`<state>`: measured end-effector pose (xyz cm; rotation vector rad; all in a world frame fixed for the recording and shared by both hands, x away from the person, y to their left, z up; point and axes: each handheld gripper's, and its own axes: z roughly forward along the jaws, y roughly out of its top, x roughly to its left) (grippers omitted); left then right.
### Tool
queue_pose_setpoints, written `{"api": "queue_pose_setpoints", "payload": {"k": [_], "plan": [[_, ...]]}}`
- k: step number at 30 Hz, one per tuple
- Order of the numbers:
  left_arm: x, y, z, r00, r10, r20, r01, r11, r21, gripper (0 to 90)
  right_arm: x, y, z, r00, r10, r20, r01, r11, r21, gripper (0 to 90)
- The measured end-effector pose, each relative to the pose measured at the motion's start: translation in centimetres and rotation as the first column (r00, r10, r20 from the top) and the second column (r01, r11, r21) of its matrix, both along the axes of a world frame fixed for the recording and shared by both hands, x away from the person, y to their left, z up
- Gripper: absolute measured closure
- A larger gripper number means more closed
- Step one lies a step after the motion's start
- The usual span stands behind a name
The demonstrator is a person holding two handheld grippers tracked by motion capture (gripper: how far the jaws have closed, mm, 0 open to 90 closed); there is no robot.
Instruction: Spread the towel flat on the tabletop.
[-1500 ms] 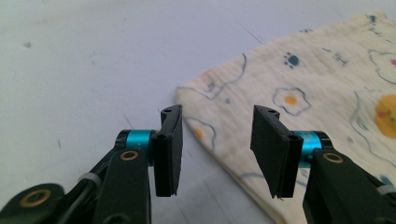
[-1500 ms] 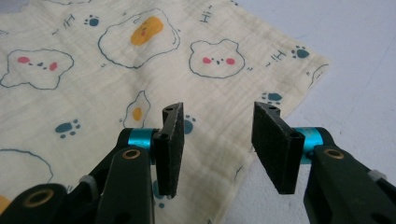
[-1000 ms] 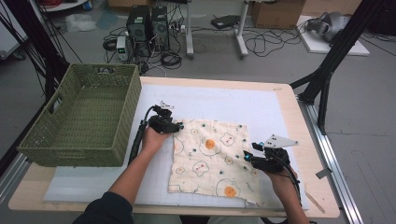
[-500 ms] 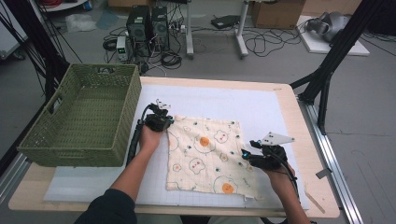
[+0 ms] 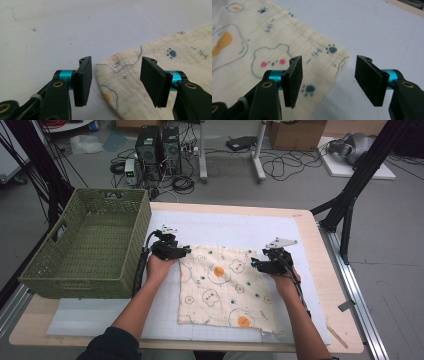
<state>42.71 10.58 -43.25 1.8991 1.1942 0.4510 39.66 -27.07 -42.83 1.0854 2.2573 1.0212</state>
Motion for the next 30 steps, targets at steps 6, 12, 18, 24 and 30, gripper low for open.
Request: {"api": "queue_pose_setpoints", "payload": {"k": [6,12,18,24,30], "plan": [[-0.2,0.2,0.2,1.0000,0.001,-0.007,-0.001,1.0000,0.008,43.6,2.7,1.4,-1.4,0.9974,-0.048,-0.054,0.046,0.998,-0.037,47.5],[-0.4,0.7,-0.4,0.9996,0.020,-0.021,-0.020,0.9997,0.015,46.0,3.1,1.5,-1.7,0.9996,-0.023,-0.018,0.021,0.997,-0.074,86.4],[-0.7,0.0,-1.3,0.9992,0.000,-0.041,0.002,0.9991,0.042,46.9,3.2,0.8,-1.5,0.9811,-0.184,0.060,0.190,0.974,-0.125,75.3],[-0.8,-1.7,-1.7,0.9996,-0.026,0.009,0.025,0.9961,0.085,55.6,2.3,0.0,-0.2,0.9832,-0.173,0.057,0.176,0.984,-0.042,60.1],[-0.8,-2.6,-1.7,0.9955,-0.056,0.077,0.042,0.9841,0.172,87.6,1.0,-0.7,0.5,0.9878,-0.149,0.046,0.149,0.989,-0.015,57.8]]}}
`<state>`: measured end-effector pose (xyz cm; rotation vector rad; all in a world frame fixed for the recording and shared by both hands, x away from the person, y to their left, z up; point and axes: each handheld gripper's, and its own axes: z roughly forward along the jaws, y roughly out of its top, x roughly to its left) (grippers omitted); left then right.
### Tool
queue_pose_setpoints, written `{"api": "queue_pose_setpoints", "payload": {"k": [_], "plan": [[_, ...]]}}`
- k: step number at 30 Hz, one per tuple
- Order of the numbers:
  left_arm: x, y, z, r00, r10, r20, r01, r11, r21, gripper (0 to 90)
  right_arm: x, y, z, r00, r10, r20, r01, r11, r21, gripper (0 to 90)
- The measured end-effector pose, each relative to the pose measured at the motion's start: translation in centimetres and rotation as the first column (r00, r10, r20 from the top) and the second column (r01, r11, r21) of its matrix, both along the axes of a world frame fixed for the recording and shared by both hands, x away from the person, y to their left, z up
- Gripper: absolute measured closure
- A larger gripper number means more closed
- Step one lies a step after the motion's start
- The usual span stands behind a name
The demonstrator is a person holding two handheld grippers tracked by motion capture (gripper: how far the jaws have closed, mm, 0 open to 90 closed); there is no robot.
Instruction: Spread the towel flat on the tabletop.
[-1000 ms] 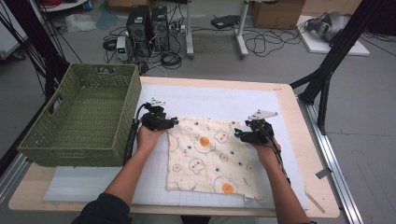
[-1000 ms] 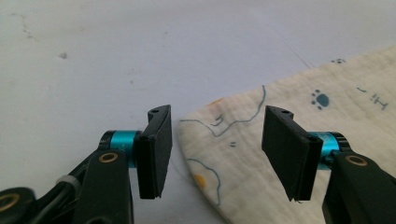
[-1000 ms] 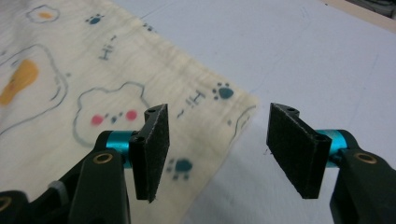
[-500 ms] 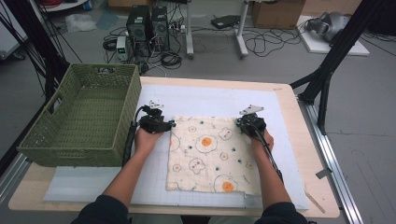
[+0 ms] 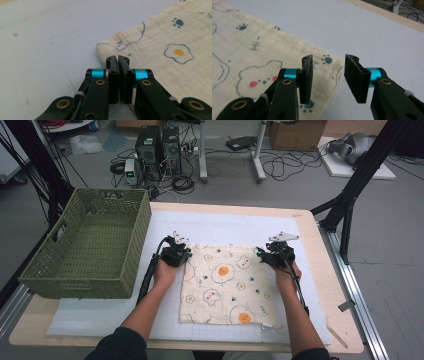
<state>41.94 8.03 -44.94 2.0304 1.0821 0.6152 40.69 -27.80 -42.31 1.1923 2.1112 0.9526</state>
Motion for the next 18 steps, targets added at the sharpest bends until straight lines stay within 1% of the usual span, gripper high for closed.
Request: {"api": "queue_pose_setpoints", "payload": {"k": [2,3,5,6,8,10,11,13,14,15,16,17,18], "plan": [[0.5,0.5,0.0,0.9992,0.035,0.017,-0.035,0.9992,0.018,87.9,-0.3,0.0,0.2,0.9999,0.015,-0.009,-0.015,1.000,0.006,57.1],[0.9,1.0,-0.1,0.9988,0.048,0.007,-0.048,0.9989,-0.002,88.0,-0.6,0.2,0.4,0.9997,0.024,-0.010,-0.024,1.000,0.004,57.0],[1.4,1.6,0.0,0.9975,0.070,0.004,-0.070,0.9975,-0.006,87.8,-1.1,0.5,0.8,0.9988,0.049,-0.006,-0.049,0.999,0.009,56.4],[1.6,1.8,0.1,0.9973,0.073,0.005,-0.073,0.9974,-0.002,87.8,-1.4,0.7,1.0,0.9982,0.060,-0.007,-0.059,0.998,0.008,56.0],[1.8,2.2,0.3,0.9969,0.079,-0.001,-0.079,0.9967,-0.019,86.9,-1.8,1.2,1.3,0.9967,0.081,-0.007,-0.081,0.997,-0.004,55.8],[1.8,2.4,0.4,0.9959,0.090,-0.007,-0.090,0.9952,-0.040,77.2,-1.9,1.4,1.2,0.9950,0.095,-0.029,-0.096,0.995,-0.008,55.8],[1.8,2.5,0.4,0.9960,0.087,-0.022,-0.088,0.9947,-0.053,73.3,-1.9,1.6,1.0,0.9943,0.095,-0.050,-0.095,0.995,-0.004,55.8],[1.7,2.7,0.5,0.9948,0.091,-0.046,-0.094,0.9929,-0.073,63.3,-1.5,1.9,0.2,0.9898,0.101,-0.101,-0.102,0.995,-0.005,56.0],[1.6,2.8,0.6,0.9946,0.088,-0.055,-0.092,0.9921,-0.085,61.7,-1.3,2.0,-0.3,0.9868,0.096,-0.130,-0.097,0.995,0.000,56.0],[1.5,2.8,0.7,0.9939,0.089,-0.065,-0.095,0.9908,-0.097,58.9,-1.0,2.1,-0.8,0.9846,0.086,-0.152,-0.086,0.996,0.007,55.3],[1.5,2.9,0.8,0.9937,0.087,-0.071,-0.094,0.9895,-0.109,52.9,-0.8,2.1,-1.2,0.9847,0.062,-0.163,-0.063,0.998,0.000,55.9],[1.4,3.0,1.0,0.9938,0.085,-0.071,-0.093,0.9885,-0.120,49.2,-0.5,2.1,-1.5,0.9837,0.036,-0.176,-0.036,0.999,0.002,57.6],[1.3,3.0,1.1,0.9943,0.082,-0.069,-0.090,0.9878,-0.127,49.0,-0.3,2.0,-1.7,0.9835,0.026,-0.179,-0.021,0.999,0.029,62.2]]}}
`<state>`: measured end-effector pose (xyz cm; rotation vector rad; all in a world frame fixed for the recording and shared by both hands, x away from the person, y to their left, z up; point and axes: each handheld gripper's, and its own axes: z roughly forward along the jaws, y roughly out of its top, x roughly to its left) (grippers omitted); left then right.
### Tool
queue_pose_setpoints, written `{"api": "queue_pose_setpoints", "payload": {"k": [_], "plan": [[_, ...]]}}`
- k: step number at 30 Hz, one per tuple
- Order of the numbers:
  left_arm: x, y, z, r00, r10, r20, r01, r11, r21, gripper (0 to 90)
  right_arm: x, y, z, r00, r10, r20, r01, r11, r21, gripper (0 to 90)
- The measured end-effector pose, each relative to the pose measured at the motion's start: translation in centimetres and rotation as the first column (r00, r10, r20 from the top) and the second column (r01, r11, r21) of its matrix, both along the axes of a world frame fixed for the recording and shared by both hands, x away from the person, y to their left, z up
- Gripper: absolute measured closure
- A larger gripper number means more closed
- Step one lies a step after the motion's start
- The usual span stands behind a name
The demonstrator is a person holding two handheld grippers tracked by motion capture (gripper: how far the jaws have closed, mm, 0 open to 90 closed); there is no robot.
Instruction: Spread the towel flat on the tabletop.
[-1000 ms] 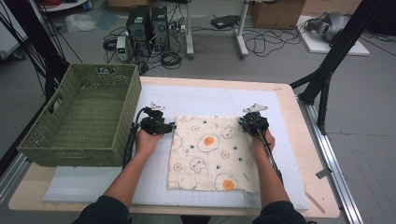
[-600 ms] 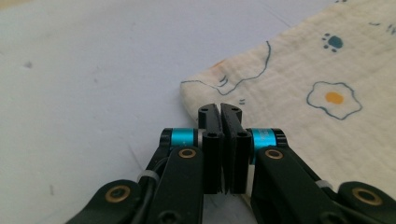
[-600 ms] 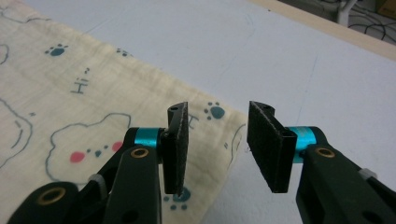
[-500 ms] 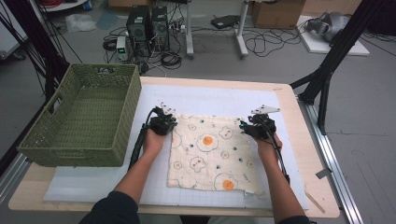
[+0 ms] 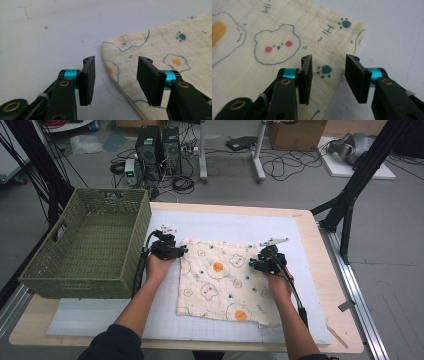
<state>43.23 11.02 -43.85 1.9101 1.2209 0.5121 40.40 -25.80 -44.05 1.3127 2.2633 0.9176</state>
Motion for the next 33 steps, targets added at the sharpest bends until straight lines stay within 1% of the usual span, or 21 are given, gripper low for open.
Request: {"api": "queue_pose_setpoints", "payload": {"k": [1,2,4,5,6,8,9,11,13,16,17,19,20,21,22,23,25,26,30,31,33], "plan": [[-0.1,0.0,0.1,1.0000,-0.005,0.000,0.005,1.0000,-0.005,48.8,0.1,-0.1,-0.1,1.0000,-0.003,0.000,0.003,1.000,0.025,74.8],[-0.2,0.0,0.3,1.0000,-0.006,0.001,0.006,0.9999,-0.009,48.7,0.1,0.0,-0.1,0.9999,0.002,0.013,-0.002,1.000,0.013,85.4],[-0.5,-0.1,0.6,0.9998,-0.022,-0.001,0.022,0.9996,-0.017,48.7,0.1,0.5,0.0,0.9980,0.001,0.063,0.004,0.996,-0.085,86.6],[-0.6,-0.2,0.7,0.9996,-0.027,-0.004,0.027,0.9994,-0.020,48.7,0.1,0.6,0.0,0.9956,-0.017,0.092,0.030,0.990,-0.137,86.6],[-0.8,-0.3,0.8,0.9991,-0.041,-0.011,0.041,0.9990,-0.020,48.5,0.2,0.6,0.0,0.9944,-0.033,0.100,0.047,0.988,-0.149,86.5],[-1.2,-0.6,0.7,0.9985,-0.056,0.000,0.056,0.9982,-0.022,48.7,0.4,0.2,-0.1,0.9935,-0.064,0.094,0.076,0.990,-0.123,81.8],[-1.5,-0.7,0.6,0.9982,-0.059,0.007,0.059,0.9980,-0.023,49.4,0.4,0.1,-0.1,0.9924,-0.071,0.100,0.082,0.991,-0.110,75.4],[-2.0,-0.7,0.3,0.9976,-0.070,0.001,0.070,0.9973,-0.021,50.2,0.2,0.0,0.2,0.9917,-0.074,0.105,0.083,0.993,-0.083,68.2],[-2.5,-0.6,-0.1,0.9973,-0.074,-0.006,0.074,0.9970,-0.023,51.7,-0.1,-0.2,0.7,0.9912,-0.065,0.115,0.072,0.996,-0.061,62.1],[-3.2,-0.6,-0.7,0.9965,-0.082,-0.016,0.082,0.9964,-0.024,54.0,-0.8,-0.5,1.7,0.9902,-0.031,0.136,0.038,0.998,-0.049,58.1],[-3.3,-0.6,-0.8,0.9948,-0.093,-0.043,0.092,0.9955,-0.023,54.1,-1.1,-0.6,2.1,0.9891,-0.024,0.145,0.031,0.998,-0.046,57.3],[-3.6,-0.8,-0.8,0.9920,-0.115,-0.052,0.114,0.9934,-0.016,53.7,-1.7,-0.8,2.7,0.9884,-0.002,0.152,0.006,1.000,-0.025,55.5],[-3.8,-1.0,-0.7,0.9902,-0.130,-0.051,0.130,0.9915,-0.008,58.1,-2.2,-0.9,2.9,0.9850,0.002,0.172,0.002,1.000,-0.024,55.2],[-3.9,-1.3,-0.6,0.9887,-0.141,-0.051,0.142,0.9897,0.019,61.4,-2.7,-1.1,3.0,0.9808,0.000,0.195,0.002,1.000,-0.010,55.0],[-4.0,-1.4,-0.6,0.9873,-0.152,-0.048,0.154,0.9871,0.045,69.6,-3.1,-1.3,3.0,0.9803,0.002,0.198,-0.003,1.000,0.006,54.1],[-4.1,-1.6,-0.6,0.9868,-0.157,-0.038,0.160,0.9853,0.061,74.8,-3.4,-1.5,3.0,0.9818,0.000,0.190,-0.004,1.000,0.018,54.1],[-4.2,-1.7,-0.5,0.9896,-0.144,-0.009,0.144,0.9832,0.112,83.9,-4.6,-2.1,3.0,0.9799,-0.003,0.199,-0.005,0.999,0.042,54.3],[-4.1,-1.6,-0.5,0.9908,-0.136,-0.002,0.135,0.9835,0.121,86.1,-4.9,-2.3,2.9,0.9798,-0.004,0.200,-0.005,0.999,0.049,54.3],[-3.7,-1.0,-0.6,0.9951,-0.099,0.010,0.097,0.9891,0.111,84.6,-6.6,-3.5,2.3,0.9820,0.006,0.189,-0.018,0.998,0.060,53.2],[-3.7,-0.8,-0.6,0.9964,-0.085,0.001,0.084,0.9915,0.099,79.0,-7.0,-3.7,2.1,0.9831,0.007,0.183,-0.019,0.998,0.061,53.0],[-3.6,-0.3,-0.5,0.9969,-0.077,-0.017,0.077,0.9962,0.039,62.0,-7.7,-4.1,1.6,0.9849,0.021,0.172,-0.032,0.998,0.060,52.3]]}}
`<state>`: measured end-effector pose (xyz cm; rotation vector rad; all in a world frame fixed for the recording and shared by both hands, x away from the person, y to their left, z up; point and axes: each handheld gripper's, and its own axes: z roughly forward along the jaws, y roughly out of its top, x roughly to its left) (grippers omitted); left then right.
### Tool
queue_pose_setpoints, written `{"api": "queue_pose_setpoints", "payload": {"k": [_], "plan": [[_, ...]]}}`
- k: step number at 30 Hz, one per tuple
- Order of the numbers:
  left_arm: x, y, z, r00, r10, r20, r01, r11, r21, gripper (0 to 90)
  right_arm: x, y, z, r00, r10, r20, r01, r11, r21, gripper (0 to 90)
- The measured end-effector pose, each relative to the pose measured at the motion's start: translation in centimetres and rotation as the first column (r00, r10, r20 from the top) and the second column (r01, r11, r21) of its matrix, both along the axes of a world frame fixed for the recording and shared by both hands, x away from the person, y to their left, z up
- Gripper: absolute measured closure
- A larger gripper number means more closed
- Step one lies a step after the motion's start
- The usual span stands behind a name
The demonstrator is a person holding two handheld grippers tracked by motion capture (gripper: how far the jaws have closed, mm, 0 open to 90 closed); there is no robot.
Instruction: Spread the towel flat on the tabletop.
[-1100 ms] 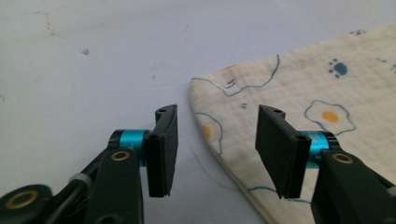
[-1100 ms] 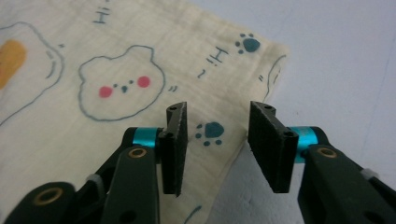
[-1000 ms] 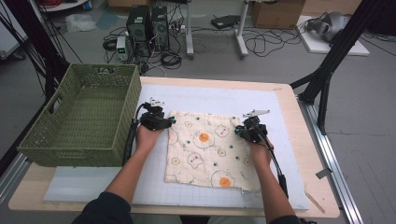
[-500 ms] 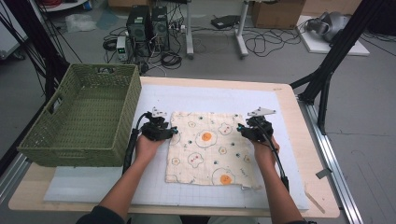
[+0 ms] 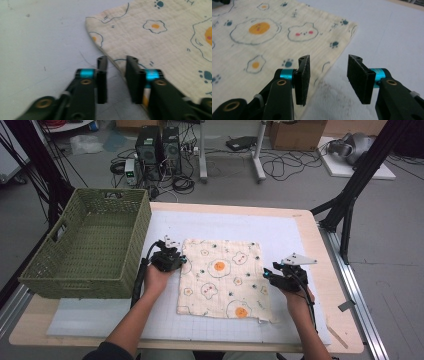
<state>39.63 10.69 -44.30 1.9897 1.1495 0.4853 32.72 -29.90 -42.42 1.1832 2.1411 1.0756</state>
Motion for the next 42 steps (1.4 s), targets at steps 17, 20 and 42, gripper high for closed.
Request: {"api": "queue_pose_setpoints", "payload": {"k": [17,20,42], "plan": [[-3.8,2.6,0.9,0.9822,-0.079,0.171,0.122,0.9578,-0.260,17.9,-1.5,-0.6,0.4,0.9978,0.008,0.066,-0.009,1.000,0.002,23.9],[-4.5,2.6,1.3,0.9721,-0.092,0.216,0.150,0.9499,-0.274,17.9,-1.7,-0.7,0.6,0.9968,0.007,0.080,-0.007,1.000,0.000,16.0],[-5.5,3.1,1.7,0.9573,-0.096,0.273,0.182,0.9324,-0.312,18.4,-1.9,-0.9,1.3,0.9929,0.039,0.112,-0.044,0.998,0.040,11.8]]}}
